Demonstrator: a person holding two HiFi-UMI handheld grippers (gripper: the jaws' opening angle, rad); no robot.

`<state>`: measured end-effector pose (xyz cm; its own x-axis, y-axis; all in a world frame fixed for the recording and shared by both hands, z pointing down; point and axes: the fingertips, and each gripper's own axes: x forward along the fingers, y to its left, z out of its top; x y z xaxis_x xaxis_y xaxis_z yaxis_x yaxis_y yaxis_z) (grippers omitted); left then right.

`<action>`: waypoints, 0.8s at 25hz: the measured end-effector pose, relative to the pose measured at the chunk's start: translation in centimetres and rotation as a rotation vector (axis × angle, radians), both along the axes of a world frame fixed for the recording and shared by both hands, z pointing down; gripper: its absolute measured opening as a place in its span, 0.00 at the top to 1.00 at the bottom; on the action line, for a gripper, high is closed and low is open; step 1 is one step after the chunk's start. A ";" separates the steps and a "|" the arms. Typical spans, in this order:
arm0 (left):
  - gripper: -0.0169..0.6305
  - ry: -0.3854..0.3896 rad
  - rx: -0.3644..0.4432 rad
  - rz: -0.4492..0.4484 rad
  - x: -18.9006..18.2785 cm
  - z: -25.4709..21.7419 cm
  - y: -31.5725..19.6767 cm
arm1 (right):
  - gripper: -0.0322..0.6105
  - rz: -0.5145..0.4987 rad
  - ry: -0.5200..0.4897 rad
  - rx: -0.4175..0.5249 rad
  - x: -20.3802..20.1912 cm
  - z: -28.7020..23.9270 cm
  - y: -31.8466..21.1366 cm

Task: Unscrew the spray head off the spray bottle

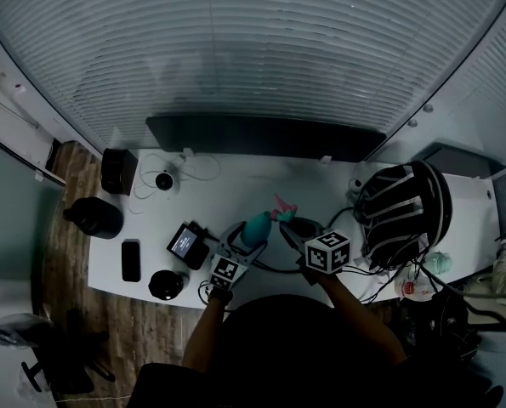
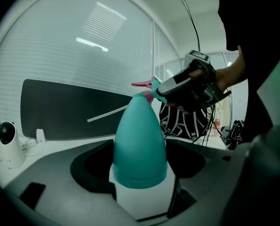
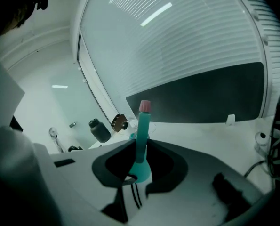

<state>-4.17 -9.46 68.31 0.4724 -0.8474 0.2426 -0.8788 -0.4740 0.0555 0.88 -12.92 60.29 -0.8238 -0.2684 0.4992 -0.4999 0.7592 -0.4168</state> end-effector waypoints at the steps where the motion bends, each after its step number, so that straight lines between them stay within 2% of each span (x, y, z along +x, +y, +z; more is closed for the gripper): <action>1: 0.43 -0.006 -0.010 0.005 0.0 0.3 0.0 | 0.84 -0.009 -0.003 0.003 -0.2 0.0 0.2; 9: 0.43 -0.081 -0.095 0.019 0.1 2.8 0.1 | 0.84 -0.075 0.025 0.020 -1.3 0.7 2.2; 12: 0.43 -0.100 -0.163 -0.019 -0.4 4.4 -0.2 | 0.84 0.006 0.080 0.119 0.0 0.6 1.0; 14: 0.43 -0.092 -0.178 -0.058 -1.0 5.1 -1.0 | 0.84 0.068 0.112 0.177 1.5 -0.2 0.2; 17: 0.43 -0.085 -0.191 -0.087 -1.3 5.8 -2.6 | 0.84 0.134 0.123 0.157 4.0 -0.2 -0.5; 20: 0.43 -0.111 -0.229 -0.073 -0.8 7.5 -3.3 | 0.84 0.192 0.125 0.103 6.3 0.8 -0.7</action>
<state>-4.96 -12.73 75.84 0.3716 -0.7952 0.4791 -0.9170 -0.3949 0.0557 7.19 -13.65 61.05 -0.6868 -0.4689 0.5554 -0.6816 0.6810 -0.2679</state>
